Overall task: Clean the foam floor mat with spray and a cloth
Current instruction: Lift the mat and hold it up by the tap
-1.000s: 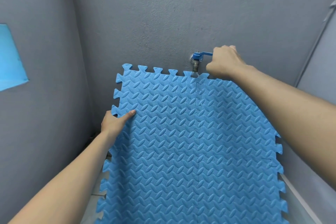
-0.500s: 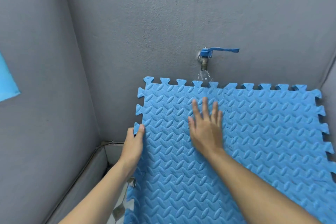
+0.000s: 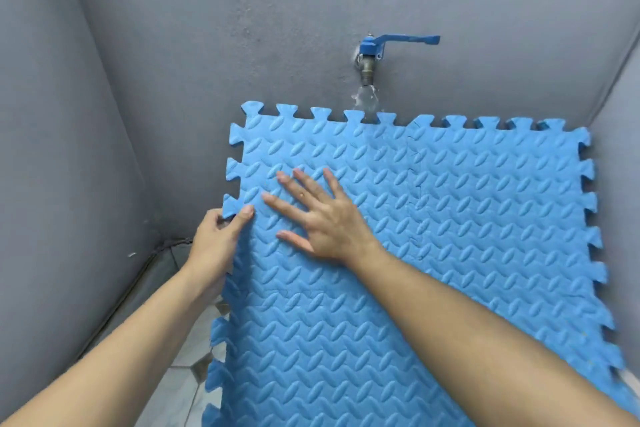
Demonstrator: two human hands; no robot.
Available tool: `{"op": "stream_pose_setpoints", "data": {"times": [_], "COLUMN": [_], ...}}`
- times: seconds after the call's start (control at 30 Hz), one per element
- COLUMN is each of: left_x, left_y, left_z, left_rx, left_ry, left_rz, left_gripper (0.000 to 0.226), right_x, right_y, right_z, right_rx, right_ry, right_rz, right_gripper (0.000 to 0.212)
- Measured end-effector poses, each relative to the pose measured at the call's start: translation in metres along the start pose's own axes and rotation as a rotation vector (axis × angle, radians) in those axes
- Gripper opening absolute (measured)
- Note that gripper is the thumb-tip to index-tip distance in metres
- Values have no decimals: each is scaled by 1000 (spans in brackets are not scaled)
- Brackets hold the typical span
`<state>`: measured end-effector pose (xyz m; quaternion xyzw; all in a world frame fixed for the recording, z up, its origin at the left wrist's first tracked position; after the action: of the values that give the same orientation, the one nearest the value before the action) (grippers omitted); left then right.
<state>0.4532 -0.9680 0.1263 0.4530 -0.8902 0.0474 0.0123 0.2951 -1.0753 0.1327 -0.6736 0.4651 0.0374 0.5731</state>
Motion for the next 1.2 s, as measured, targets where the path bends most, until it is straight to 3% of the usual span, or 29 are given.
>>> {"op": "stream_pose_setpoints", "data": {"times": [0.13, 0.2, 0.27, 0.3, 0.33, 0.4, 0.47, 0.53, 0.57, 0.6, 0.7, 0.77, 0.83, 0.87, 0.97, 1.0, 1.07, 1.13, 1.2], "left_x": [-19, -36, -51, -56, -58, -66, -63, -57, -53, -53, -57, -58, -56, -56, -57, -57, -55, -61, -63], "left_y": [-18, -31, -42, -43, -44, -47, -41, -34, -32, -33, -36, -33, -27, -24, -18, -17, -16, -20, -23], "left_z": [-7, -13, -13, -11, -5, 5, 3, -9, -17, -22, -24, -28, -28, -28, -24, -24, -25, -21, -20], "left_rx": [72, 112, 115, 105, 97, 103, 107, 135, 151, 169, 187, 180, 183, 188, 209, 222, 240, 242, 229], "left_ry": [-51, -80, -107, -126, -138, -129, -104, -92, -105, -126, -185, -213, -277, -315, -421, -439, -454, -465, -469], "left_rz": [-157, -234, -255, -262, -268, -265, -248, -225, -208, -197, -178, -176, -176, -186, -242, -259, -275, -283, -292], "left_gripper": [23, 26, 30, 37, 45, 59, 55, 35, 33, 34, 51, 56, 52, 50, 52, 56, 61, 57, 59], "right_x": [-39, -61, -71, -69, -67, -59, -52, -40, -34, -29, -33, -30, -17, -12, -26, -37, -55, -67, -88], "right_y": [69, 131, 185, 207, 228, 248, 248, 213, 185, 154, 83, 71, 84, 102, 190, 217, 251, 266, 271], "right_z": [-104, -132, -111, -84, -50, 31, 86, 79, 57, 32, -42, -37, 21, 64, 184, 196, 163, 87, -3], "right_rx": [777, 1041, 1199, 1168, 1013, 420, -222, -501, -458, -278, 421, 553, 437, 280, -460, -603, -619, -492, -121], "right_ry": [173, 218, 229, 238, 227, 64, -175, -317, -254, -148, 126, 147, 74, -6, -316, -376, -392, -207, 54], "right_rz": [5, -20, -16, 24, 77, 258, 384, 404, 326, 235, 148, 117, 149, 192, 383, 448, 486, 396, 415], "right_gripper": [63, 65, 69, 70, 68, 63, 58, 55, 57, 59, 63, 64, 65, 66, 63, 59, 53, 53, 59]}}
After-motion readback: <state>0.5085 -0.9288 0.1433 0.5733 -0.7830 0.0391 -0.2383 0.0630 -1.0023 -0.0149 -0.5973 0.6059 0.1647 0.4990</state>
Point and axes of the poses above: each hand's wrist, its own y-axis away from the middle knuckle, its own x-axis out of the palm, z = x × y, the point moved 1 cm from there along -y, towards the middle knuckle, and after that the axes turned 12 degrees about -z, right-handed, at the moved point
